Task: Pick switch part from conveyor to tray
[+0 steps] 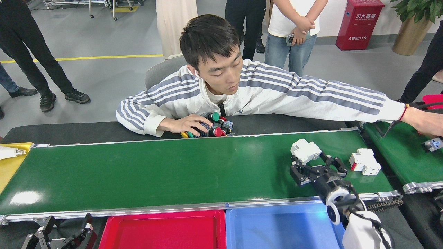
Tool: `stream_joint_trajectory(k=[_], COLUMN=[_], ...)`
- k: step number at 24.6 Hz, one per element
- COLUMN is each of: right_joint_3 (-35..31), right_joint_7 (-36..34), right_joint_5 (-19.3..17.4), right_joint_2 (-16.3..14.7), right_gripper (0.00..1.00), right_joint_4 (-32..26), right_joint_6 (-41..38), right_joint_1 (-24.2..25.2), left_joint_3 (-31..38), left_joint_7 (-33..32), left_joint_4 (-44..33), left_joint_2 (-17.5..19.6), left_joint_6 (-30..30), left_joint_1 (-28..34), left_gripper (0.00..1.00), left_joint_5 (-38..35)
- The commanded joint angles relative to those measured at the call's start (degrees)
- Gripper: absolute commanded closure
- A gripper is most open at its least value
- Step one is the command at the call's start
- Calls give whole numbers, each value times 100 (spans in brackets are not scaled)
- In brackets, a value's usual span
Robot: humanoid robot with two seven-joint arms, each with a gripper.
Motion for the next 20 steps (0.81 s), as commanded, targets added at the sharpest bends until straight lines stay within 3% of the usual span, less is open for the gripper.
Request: stream_joint_trajectory(k=[1,2,3,6,8,12,15,20], right_joint_3=[-283,-379,-441,-590,-704,-1205,-1241,-1232], right_joint_7=[-143,-143,-169,-433,-433,-424,-389,-292], right_joint_5=[-41,-49,-58,-67,-67,-58,-23,65], right_joint_2=[-90,-64,-11,156,173,613,569,481], right_gripper=[70,28,1,1,1,2,2,2], right_joint_4=[-767,-1084,-1330,-1549,-1532,-1532,-1505,-1180], right_joint_6=[-612,-656,-656,-691,-629,-6,856,1085], right_joint_1=[553,931,1300,1898,1942,1907,1793,1415], left_joint_3=[36,45,54,80,80,63,45,19], left_joint_7=[38,38,38,38,38,38,38,38], left_joint_4=[-66,-66,-66,-66,-66,-66,-66,-57], left_joint_2=[42,33,33,24,15,24,42,59], left_joint_6=[-10,-10,-10,-10,-10,-10,-10,-19], left_joint_1=[-3,-3,6,32,41,41,41,41], left_gripper=[0,0,0,0,0,0,0,0], left_joint_5=[0,0,0,9,9,9,18,9])
